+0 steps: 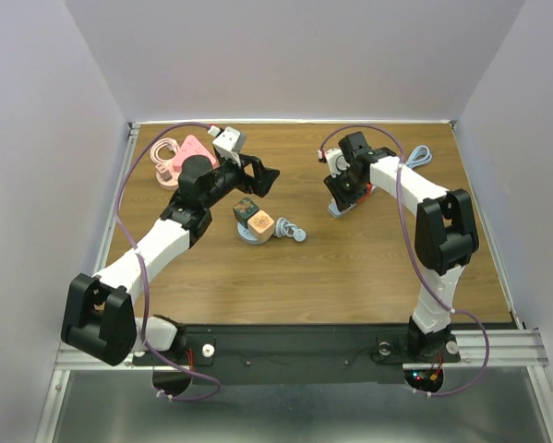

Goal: Insert the plug

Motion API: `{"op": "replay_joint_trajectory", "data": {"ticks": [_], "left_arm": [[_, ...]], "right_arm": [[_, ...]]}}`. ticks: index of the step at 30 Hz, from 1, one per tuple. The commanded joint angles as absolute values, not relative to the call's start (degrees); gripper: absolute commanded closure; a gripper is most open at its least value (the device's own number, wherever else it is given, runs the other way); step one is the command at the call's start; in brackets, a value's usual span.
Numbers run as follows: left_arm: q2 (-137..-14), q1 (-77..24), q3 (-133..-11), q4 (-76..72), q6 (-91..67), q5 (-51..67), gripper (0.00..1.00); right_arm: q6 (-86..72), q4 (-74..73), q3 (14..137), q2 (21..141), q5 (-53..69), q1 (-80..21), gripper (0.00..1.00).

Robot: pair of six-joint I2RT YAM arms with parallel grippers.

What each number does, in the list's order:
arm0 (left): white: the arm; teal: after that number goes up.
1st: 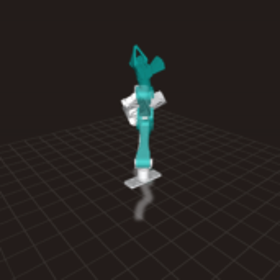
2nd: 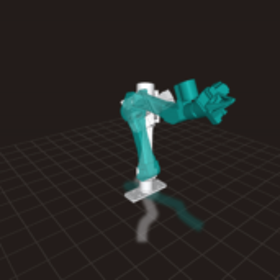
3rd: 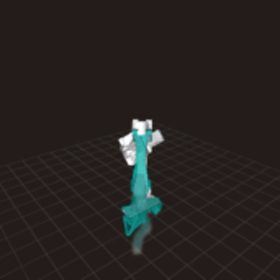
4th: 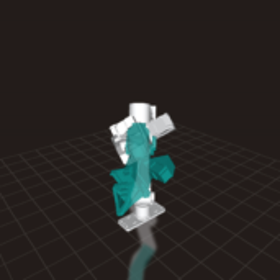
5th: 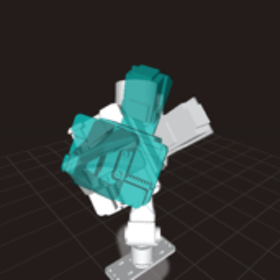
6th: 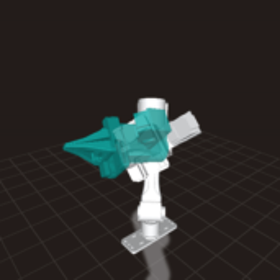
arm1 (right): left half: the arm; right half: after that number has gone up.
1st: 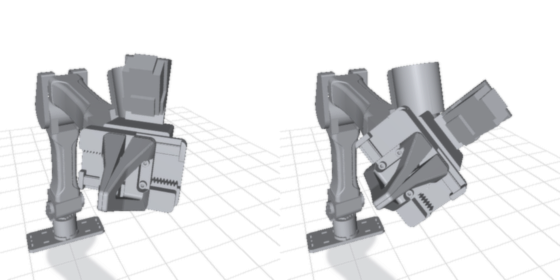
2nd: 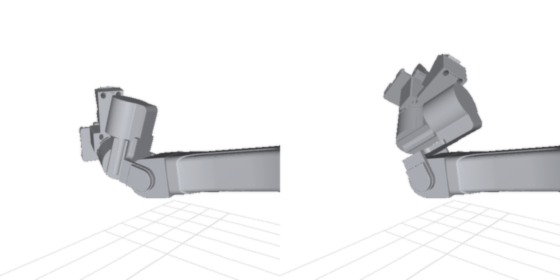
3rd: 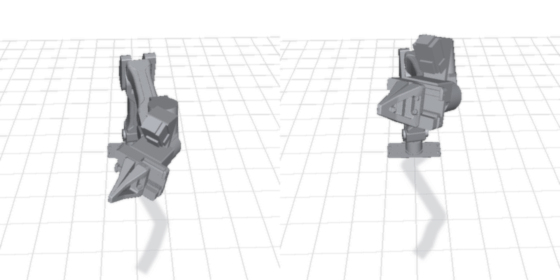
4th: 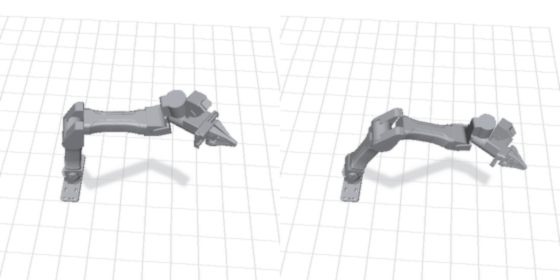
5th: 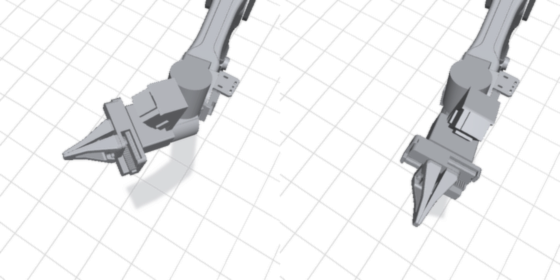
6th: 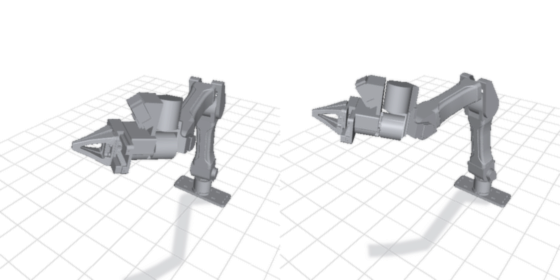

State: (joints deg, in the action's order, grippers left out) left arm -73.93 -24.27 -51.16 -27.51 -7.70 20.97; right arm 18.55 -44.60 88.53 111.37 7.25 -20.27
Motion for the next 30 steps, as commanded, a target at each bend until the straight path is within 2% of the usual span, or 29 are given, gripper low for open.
{"op": "replay_joint_trajectory", "data": {"ticks": [1,30], "left_arm": [[-73.74,-24.17,-54.05,-29.44,-6.77,21.97,0.01],[-74.00,-24.35,-53.79,-29.53,-6.07,21.71,0.01]], "right_arm": [[19.51,-44.56,90.61,111.00,5.98,-20.13,1.00],[18.55,-46.49,90.88,114.08,4.75,-20.21,1.00]]}}
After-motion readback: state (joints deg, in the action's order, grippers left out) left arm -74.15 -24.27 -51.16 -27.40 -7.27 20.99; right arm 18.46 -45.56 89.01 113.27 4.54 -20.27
